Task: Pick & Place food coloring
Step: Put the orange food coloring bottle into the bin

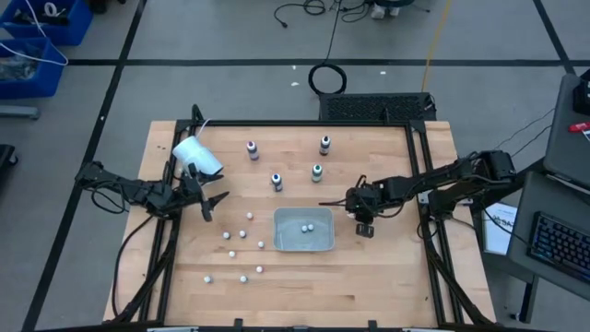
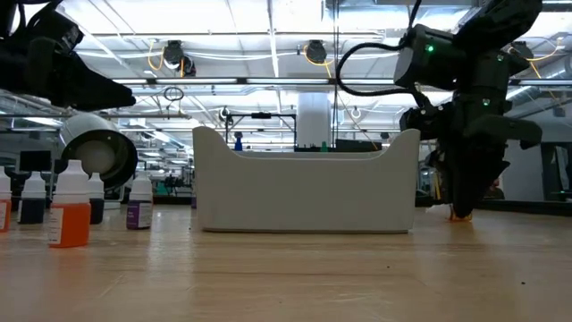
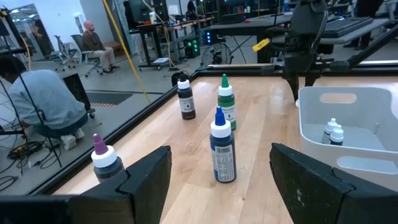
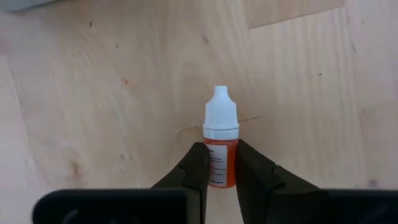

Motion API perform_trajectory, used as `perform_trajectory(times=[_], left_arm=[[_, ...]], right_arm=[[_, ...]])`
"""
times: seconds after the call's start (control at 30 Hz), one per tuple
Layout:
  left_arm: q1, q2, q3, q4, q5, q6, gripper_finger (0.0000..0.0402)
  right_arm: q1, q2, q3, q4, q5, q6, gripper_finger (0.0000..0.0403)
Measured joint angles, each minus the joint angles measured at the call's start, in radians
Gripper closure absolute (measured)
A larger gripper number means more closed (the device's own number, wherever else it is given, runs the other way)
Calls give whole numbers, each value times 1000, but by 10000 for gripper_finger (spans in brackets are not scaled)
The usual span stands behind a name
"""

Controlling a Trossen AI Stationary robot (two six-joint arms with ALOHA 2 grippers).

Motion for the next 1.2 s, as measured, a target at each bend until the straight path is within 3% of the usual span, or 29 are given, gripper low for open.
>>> perform_trajectory(times=[0.27,0.4,0.57,0.73,0.97,1.2], left_arm=[[0,0,0,24,0,-12,128],[0,3,0,104,11,-11,128],[0,65,-21,319,135,49,128],[7,247,-57,604,179,149,128],[97,609,17,871,204,150,128],[202,999,225,944,426,166,128]], right_arm=[[-2,-180,70,23,103,-27,359],[-2,-240,82,156,149,-57,359],[1,-232,82,409,163,-185,359],[1,-157,82,642,161,-316,359],[1,-19,82,870,108,-401,359],[1,70,83,1034,98,-453,359]])
